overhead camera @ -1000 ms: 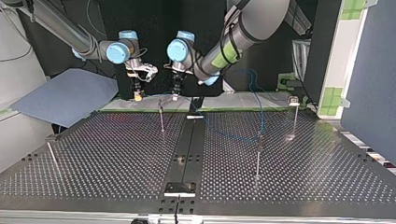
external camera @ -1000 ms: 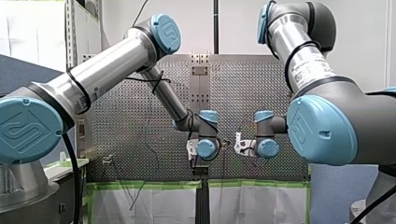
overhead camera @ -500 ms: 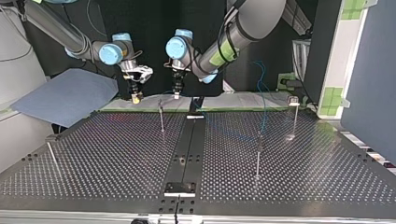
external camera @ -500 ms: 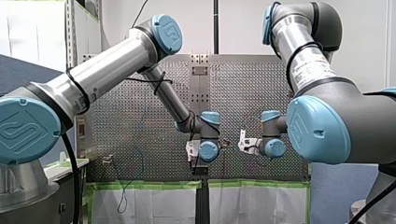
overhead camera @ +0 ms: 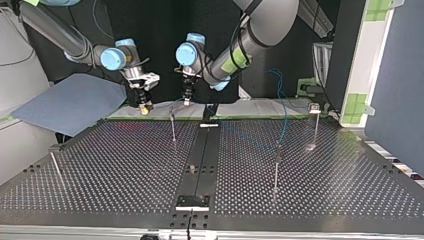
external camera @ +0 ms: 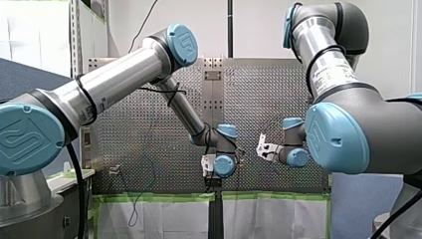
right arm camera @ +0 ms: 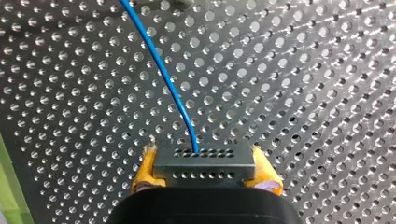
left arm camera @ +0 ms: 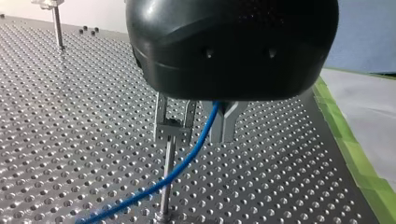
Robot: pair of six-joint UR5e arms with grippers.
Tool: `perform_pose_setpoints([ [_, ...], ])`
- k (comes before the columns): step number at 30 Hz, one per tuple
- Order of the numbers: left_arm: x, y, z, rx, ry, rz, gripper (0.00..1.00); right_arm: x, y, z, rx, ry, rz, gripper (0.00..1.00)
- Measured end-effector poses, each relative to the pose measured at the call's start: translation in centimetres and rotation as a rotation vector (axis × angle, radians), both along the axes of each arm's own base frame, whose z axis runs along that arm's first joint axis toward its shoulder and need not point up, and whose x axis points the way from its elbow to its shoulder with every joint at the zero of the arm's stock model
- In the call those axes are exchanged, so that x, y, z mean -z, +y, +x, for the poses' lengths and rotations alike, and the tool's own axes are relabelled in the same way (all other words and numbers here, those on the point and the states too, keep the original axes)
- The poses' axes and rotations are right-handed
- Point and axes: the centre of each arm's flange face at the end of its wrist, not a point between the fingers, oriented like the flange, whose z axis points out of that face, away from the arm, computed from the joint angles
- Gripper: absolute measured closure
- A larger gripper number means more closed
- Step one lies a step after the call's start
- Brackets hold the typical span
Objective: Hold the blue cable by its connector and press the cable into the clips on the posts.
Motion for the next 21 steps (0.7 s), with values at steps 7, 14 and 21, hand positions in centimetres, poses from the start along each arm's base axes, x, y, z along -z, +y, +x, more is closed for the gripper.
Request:
perform_pose_setpoints([
  [7,0.0,0.3,0.4,0.001,0.004,0.001,1.00,0.0,-0.4,-0.8,-0.039,-0.037,0.022,1.00],
  [14,-0.7,-0.4,1.0,0.022,-0.001,-0.008,1.00,0.0,-0.5,-1.1,-0.083,-0.077,0.055,1.00],
  [21,-1.6,-1.4,1.3,0.035,-0.006,-0.018,1.00,0.2,-0.2,-1.5,-0.135,-0.079,0.089,1.00],
])
